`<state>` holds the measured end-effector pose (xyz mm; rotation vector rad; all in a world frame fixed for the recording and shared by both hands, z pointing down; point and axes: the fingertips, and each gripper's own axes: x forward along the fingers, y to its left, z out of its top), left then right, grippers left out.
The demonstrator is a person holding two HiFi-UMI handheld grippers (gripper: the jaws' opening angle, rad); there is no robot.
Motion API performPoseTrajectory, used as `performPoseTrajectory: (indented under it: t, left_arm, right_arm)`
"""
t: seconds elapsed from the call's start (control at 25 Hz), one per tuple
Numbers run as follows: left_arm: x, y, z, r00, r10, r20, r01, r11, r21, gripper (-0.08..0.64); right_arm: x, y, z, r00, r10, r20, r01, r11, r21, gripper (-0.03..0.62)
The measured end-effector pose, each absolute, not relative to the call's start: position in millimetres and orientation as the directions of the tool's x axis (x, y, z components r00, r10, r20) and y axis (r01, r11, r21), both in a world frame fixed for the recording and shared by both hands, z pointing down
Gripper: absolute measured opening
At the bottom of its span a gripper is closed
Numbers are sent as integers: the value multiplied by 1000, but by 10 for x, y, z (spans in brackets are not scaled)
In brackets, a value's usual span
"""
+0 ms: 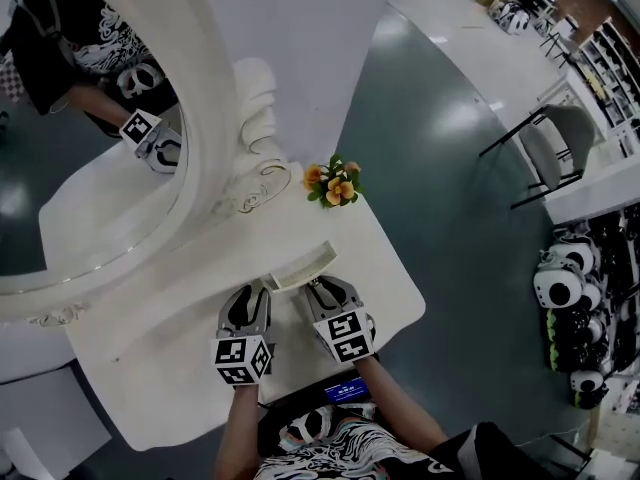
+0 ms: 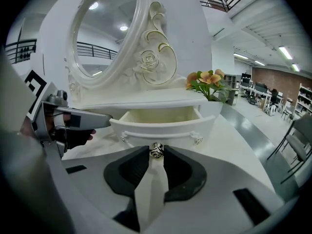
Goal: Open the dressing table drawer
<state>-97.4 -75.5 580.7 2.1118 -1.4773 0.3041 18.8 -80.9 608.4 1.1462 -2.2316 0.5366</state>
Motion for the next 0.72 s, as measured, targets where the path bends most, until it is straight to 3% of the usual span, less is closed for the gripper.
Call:
performPoseTrajectory:
  t: [0.24, 0.44, 0.72]
  left_arm:
    - [-942, -747, 5762, 376, -804, 461, -919, -261, 294, 144]
    - [-930, -732, 5688, 382, -807, 450, -917, -272, 292, 152]
    - [-864, -676, 5395, 396, -830, 393, -912, -306, 273, 152]
  right_arm:
    - [219, -783, 6127, -460, -617, 639, -844, 528, -98, 99]
    - [324, -736, 6107, -430, -611, 665, -863, 495, -103, 164]
    - [502, -595, 5767, -390, -673, 629, -888, 454, -66, 117]
